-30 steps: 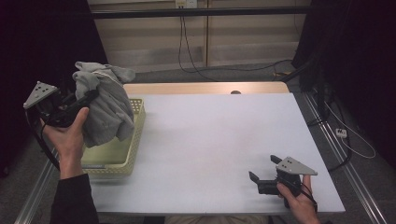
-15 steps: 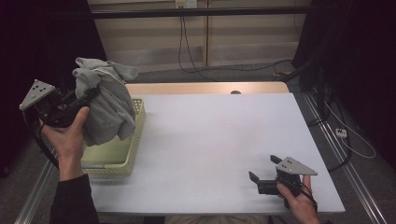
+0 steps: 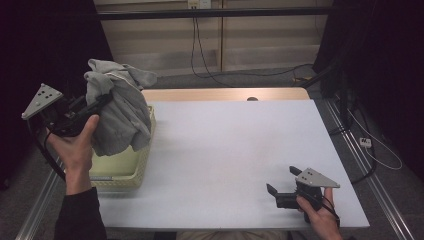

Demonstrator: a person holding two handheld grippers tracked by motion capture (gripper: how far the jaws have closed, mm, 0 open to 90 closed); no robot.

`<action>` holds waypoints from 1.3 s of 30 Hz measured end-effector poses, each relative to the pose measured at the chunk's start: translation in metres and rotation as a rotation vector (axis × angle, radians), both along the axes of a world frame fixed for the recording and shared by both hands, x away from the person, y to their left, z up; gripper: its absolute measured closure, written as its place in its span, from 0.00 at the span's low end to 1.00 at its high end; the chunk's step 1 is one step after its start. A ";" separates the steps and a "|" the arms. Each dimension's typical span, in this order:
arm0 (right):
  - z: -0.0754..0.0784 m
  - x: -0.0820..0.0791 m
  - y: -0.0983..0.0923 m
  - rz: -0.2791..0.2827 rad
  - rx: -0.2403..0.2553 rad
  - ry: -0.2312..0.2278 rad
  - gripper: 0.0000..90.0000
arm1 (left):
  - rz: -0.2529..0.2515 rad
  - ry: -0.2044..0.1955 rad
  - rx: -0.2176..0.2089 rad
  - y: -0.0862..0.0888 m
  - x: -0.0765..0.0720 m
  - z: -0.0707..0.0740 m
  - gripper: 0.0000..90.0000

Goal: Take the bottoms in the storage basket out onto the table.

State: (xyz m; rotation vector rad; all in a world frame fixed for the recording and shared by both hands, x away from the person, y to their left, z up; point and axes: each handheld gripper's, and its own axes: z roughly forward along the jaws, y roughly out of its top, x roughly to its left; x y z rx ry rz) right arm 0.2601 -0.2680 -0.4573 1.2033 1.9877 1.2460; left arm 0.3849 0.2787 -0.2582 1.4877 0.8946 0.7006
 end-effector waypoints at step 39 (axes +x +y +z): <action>0.000 -0.001 0.000 0.002 0.002 -0.004 0.02 | -0.091 -0.010 0.031 -0.045 -0.005 0.008 0.72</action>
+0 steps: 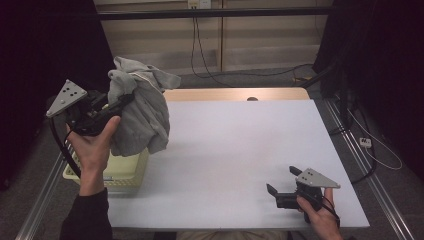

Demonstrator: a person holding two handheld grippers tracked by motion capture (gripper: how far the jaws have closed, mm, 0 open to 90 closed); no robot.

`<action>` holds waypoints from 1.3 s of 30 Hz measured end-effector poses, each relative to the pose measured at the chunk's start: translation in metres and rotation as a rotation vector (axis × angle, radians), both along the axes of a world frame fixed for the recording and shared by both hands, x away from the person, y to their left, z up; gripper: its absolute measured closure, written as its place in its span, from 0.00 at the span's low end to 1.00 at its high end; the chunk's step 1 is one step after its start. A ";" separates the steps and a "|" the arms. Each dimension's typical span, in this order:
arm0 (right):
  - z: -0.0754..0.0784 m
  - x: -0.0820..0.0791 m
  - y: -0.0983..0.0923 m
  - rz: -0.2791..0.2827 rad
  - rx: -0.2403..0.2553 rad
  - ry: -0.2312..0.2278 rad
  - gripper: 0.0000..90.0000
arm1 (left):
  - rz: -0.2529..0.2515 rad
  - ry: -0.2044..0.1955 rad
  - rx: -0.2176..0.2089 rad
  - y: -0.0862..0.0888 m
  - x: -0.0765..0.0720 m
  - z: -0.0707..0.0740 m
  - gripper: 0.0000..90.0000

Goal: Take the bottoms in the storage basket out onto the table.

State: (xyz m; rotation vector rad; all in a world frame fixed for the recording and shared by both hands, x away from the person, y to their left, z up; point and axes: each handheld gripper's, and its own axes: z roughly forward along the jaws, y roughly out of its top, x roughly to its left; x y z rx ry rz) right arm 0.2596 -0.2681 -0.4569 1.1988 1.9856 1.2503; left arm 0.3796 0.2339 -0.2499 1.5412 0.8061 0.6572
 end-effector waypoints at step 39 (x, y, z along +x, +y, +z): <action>-0.001 0.002 -0.001 0.000 0.006 0.007 0.02 | -0.107 0.003 0.053 -0.069 0.012 0.004 0.72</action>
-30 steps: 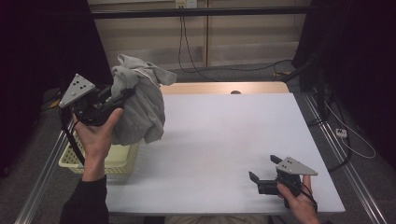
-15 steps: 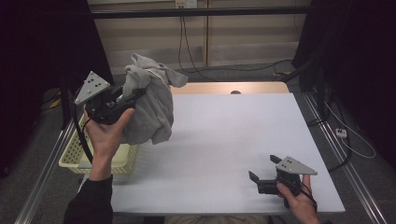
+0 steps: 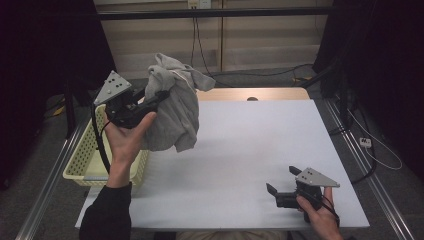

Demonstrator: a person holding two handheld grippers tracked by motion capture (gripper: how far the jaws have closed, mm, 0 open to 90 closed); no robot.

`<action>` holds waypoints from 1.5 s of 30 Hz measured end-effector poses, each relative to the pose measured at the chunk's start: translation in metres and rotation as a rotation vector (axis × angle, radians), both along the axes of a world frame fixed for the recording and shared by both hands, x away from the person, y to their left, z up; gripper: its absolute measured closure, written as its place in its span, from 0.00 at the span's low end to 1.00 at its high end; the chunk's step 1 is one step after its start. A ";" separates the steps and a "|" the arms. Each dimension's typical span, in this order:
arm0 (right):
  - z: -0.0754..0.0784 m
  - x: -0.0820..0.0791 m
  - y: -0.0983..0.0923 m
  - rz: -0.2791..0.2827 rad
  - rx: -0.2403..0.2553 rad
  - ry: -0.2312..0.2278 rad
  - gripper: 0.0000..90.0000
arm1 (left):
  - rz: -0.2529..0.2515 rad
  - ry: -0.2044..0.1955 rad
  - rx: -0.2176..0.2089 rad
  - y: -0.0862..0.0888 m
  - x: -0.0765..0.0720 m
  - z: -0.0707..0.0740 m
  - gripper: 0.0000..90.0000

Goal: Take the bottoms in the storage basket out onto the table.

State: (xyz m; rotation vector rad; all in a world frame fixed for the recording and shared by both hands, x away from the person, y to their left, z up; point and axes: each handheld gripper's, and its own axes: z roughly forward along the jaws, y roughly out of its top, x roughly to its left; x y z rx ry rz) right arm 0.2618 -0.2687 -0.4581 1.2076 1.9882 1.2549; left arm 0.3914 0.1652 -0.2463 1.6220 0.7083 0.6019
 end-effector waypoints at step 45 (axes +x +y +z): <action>0.001 -0.002 0.000 0.004 -0.003 -0.003 0.02 | -0.157 0.037 -0.018 -0.068 0.004 -0.016 0.72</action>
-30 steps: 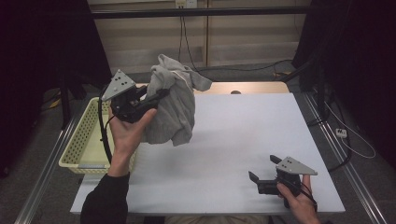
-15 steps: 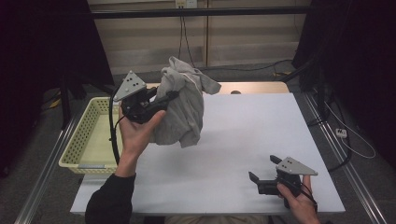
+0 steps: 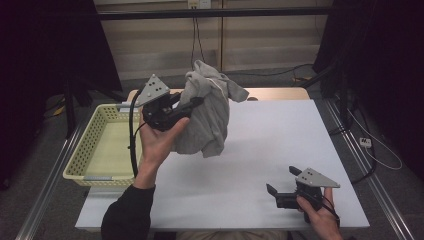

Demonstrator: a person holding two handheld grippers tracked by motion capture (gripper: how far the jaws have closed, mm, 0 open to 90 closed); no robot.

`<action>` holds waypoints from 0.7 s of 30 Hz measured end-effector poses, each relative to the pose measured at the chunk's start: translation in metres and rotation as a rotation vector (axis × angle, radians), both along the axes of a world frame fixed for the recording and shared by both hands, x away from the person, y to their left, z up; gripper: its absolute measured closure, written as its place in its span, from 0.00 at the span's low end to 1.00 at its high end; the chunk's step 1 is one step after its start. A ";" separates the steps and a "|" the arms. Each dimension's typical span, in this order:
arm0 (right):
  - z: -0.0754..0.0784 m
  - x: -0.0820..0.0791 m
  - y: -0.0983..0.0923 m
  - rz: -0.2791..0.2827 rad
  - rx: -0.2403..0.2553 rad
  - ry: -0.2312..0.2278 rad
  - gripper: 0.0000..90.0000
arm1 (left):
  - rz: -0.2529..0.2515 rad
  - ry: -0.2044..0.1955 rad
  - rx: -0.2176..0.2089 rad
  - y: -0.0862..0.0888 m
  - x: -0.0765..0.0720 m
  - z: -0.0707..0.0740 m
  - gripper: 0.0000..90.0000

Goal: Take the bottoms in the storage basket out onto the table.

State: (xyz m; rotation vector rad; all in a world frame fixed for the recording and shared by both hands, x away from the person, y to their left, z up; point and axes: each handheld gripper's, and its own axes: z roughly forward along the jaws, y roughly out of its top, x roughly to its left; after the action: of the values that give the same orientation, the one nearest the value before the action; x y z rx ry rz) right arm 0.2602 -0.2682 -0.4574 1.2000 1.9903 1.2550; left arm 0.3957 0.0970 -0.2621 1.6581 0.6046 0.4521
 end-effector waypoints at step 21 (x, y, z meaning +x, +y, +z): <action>0.000 0.000 0.000 -0.001 0.000 0.000 0.02 | -0.063 0.046 -0.001 -0.047 0.009 -0.008 0.72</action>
State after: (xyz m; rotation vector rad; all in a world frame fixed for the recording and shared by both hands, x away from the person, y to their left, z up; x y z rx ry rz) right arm 0.2599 -0.2685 -0.4573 1.2007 1.9892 1.2540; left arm 0.4048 0.0505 -0.2700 1.6859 0.5845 0.3690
